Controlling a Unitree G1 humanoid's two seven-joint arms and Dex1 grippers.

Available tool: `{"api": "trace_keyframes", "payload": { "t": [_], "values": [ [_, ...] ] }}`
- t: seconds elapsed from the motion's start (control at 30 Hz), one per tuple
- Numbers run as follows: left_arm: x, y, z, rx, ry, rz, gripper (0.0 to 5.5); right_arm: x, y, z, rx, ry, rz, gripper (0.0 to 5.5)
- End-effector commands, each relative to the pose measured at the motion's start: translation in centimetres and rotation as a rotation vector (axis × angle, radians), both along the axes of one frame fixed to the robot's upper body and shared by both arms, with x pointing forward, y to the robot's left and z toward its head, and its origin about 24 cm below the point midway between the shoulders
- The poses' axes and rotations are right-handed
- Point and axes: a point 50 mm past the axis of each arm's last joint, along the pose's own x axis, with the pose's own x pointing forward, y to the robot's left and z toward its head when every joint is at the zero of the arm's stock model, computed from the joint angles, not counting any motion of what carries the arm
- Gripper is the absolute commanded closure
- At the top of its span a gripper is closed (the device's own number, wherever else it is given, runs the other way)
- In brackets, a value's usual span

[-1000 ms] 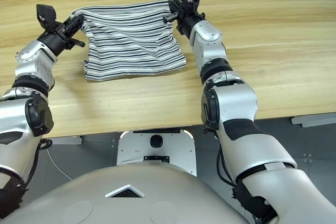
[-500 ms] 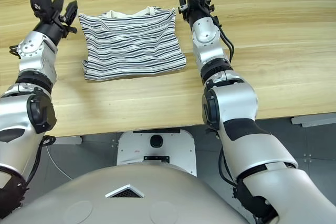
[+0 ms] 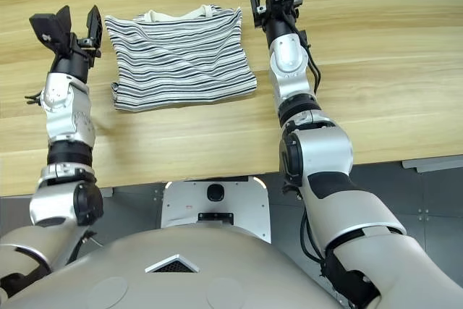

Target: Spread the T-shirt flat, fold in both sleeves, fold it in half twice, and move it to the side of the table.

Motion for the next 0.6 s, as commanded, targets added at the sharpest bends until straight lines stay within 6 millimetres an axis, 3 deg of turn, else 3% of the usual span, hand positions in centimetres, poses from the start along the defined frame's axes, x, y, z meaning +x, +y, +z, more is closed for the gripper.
{"api": "trace_keyframes", "payload": {
  "t": [0.03, 0.13, 0.33, 0.47, 0.6],
  "values": [
    [-7.8, -1.0, -0.2, -0.241, 0.176, 0.037, 1.83, -2.0, 0.1, -1.1, 0.090, -0.090, 0.011, 2.46],
    [-10.8, -1.6, 1.0, -0.272, 0.264, 0.003, 1.83, -2.5, 0.2, -1.9, 0.115, -0.068, -0.001, 2.46],
    [-15.5, -3.4, 1.4, -0.485, 0.558, -0.108, 0.80, -3.1, -0.1, -2.8, 0.124, -0.056, -0.027, 2.46],
    [-15.3, -4.5, 0.5, -0.618, 0.649, -0.123, 0.60, -3.2, 0.1, -2.8, 0.132, -0.053, -0.030, 2.46],
    [-14.0, -4.4, -1.1, -0.689, 0.677, -0.035, 0.60, -3.1, 0.3, -2.6, 0.126, -0.067, -0.017, 2.46]
  ]
}}
